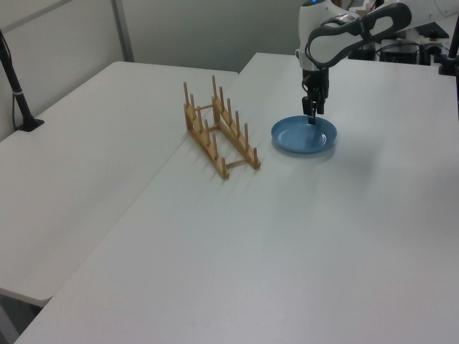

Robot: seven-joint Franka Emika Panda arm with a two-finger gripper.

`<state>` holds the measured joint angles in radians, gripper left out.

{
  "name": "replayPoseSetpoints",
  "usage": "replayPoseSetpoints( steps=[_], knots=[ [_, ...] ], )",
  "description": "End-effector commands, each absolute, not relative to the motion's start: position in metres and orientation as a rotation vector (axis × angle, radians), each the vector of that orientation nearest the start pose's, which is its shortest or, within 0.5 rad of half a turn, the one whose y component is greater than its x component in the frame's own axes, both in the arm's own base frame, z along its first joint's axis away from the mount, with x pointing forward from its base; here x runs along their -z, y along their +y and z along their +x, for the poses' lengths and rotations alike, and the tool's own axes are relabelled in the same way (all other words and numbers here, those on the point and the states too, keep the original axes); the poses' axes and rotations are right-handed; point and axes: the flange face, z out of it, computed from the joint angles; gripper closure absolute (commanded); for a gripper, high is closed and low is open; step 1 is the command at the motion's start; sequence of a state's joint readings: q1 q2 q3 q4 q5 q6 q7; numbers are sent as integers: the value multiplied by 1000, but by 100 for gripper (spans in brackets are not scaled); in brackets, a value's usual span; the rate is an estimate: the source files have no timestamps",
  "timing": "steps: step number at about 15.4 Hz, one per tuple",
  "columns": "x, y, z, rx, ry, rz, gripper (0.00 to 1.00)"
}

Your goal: Place plate in plate rack

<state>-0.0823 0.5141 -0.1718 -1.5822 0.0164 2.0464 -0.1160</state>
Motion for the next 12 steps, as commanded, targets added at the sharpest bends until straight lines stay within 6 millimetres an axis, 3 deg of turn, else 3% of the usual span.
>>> replayPoseSetpoints(
  steps=[1, 7, 12],
  knots=[
    [-331, -161, 663, -82, 165, -3193, 42],
    [-311, -159, 662, -135, 151, -3194, 62],
    [-311, -160, 661, -135, 144, -3194, 100]
  ],
)
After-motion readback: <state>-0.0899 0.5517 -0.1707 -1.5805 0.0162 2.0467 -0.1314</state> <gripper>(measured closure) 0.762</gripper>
